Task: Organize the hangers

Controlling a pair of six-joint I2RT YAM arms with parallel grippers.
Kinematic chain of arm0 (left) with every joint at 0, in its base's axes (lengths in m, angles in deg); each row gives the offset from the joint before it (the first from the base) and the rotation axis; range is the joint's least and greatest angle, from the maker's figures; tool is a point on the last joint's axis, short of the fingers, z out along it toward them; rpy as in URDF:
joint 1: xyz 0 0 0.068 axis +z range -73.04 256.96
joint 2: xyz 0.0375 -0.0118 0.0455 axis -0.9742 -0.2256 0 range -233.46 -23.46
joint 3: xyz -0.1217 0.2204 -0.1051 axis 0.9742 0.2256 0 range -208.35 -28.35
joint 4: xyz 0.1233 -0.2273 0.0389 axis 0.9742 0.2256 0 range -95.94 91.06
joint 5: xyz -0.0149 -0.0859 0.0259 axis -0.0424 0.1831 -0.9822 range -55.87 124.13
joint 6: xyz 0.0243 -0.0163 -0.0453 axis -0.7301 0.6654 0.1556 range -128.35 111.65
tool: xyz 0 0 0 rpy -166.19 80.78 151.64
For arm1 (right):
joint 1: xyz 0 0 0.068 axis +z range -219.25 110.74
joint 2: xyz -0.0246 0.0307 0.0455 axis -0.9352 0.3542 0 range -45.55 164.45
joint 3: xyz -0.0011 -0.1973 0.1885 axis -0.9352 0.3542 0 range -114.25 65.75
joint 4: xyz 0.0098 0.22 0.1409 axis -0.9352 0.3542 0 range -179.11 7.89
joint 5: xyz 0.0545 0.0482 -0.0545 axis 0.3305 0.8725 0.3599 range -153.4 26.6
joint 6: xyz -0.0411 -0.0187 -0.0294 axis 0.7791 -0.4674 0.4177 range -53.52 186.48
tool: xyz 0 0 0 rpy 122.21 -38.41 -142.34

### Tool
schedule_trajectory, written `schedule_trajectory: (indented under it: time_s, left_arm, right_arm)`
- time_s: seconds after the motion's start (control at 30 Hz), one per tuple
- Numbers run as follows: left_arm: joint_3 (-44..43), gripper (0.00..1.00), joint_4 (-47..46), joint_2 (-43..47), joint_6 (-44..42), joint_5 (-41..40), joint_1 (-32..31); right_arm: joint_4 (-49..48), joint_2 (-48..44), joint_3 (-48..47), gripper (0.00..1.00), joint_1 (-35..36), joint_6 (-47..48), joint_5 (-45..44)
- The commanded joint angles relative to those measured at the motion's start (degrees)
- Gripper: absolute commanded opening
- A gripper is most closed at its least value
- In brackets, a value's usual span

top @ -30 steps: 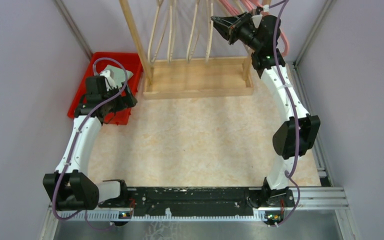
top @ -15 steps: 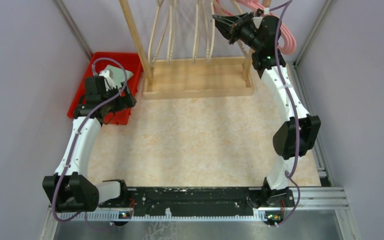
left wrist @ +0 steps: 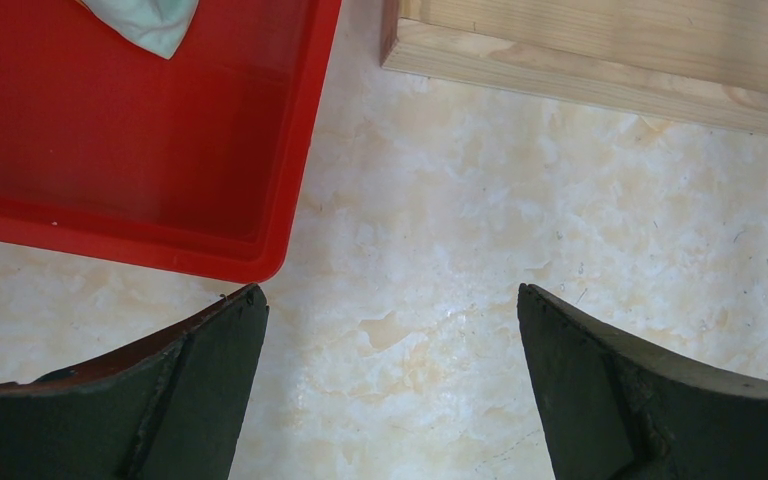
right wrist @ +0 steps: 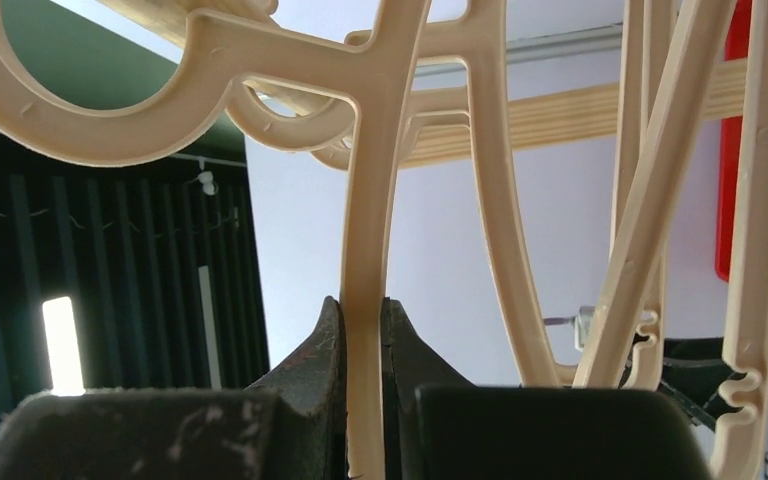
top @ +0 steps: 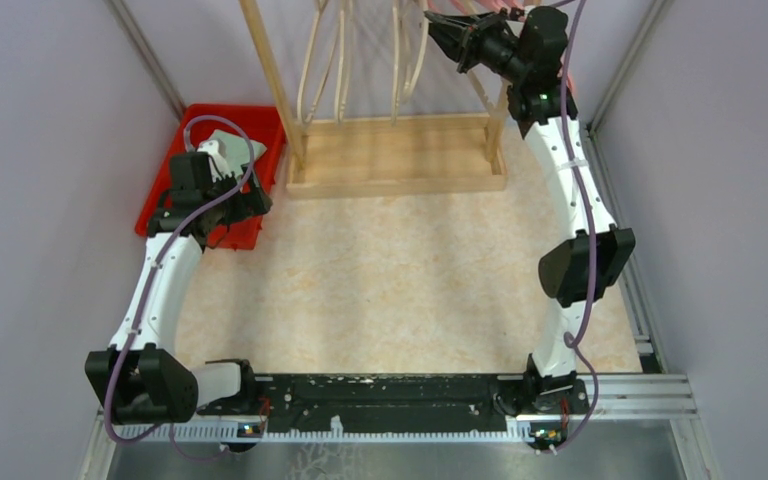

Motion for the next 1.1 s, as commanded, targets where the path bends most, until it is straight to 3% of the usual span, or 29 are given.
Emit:
schedule_trajectory:
  time_s: [0.0,0.27,0.47,0.7,0.73,0.77,0.8,0.87,1.07]
  left_arm:
    - [-1.8,1.00,0.0,-0.3,-0.5,-0.9,0.3]
    - [-1.6,1.00,-0.1,-0.7,-0.4,-2.8,0.4]
    - [-2.4,1.00,-0.6,-1.7,0.2,-2.8,0.3]
    - [-2.2,1.00,-1.4,-2.3,0.5,-2.8,0.4]
    - [-2.1,1.00,-1.4,-2.4,0.5,-2.8,0.4]
    - [-2.0,1.00,-1.4,-2.5,0.4,-2.8,0.3]
    - [-2.1,1.00,-1.4,-2.6,0.4,-2.7,0.3]
    - [-2.1,1.00,-1.4,-2.7,0.4,-2.6,0.3]
    - [-2.4,1.00,-1.4,-2.6,-0.1,-2.3,0.4]
  right_arm:
    - [-4.1,1.0,-4.4,0.00,-1.2,-3.8,-2.3]
    - [-4.4,0.7,-3.6,0.00,-2.4,-7.6,-3.6]
    - [-0.2,6.9,-16.8,0.00,-4.7,-8.9,-1.6]
    - [-1.7,5.4,-11.5,0.00,-5.2,-9.3,0.8]
    - [-2.3,4.6,-9.9,0.04,-5.3,-9.3,1.0]
    - [-3.0,3.8,-8.3,0.14,-5.4,-9.3,1.2]
    - [-3.8,2.7,-6.8,0.29,-5.4,-9.1,1.4]
    - [-4.5,1.7,-5.2,0.46,-5.9,-8.5,2.0]
    - [-3.5,-0.9,-3.7,0.67,-7.9,-5.3,2.4]
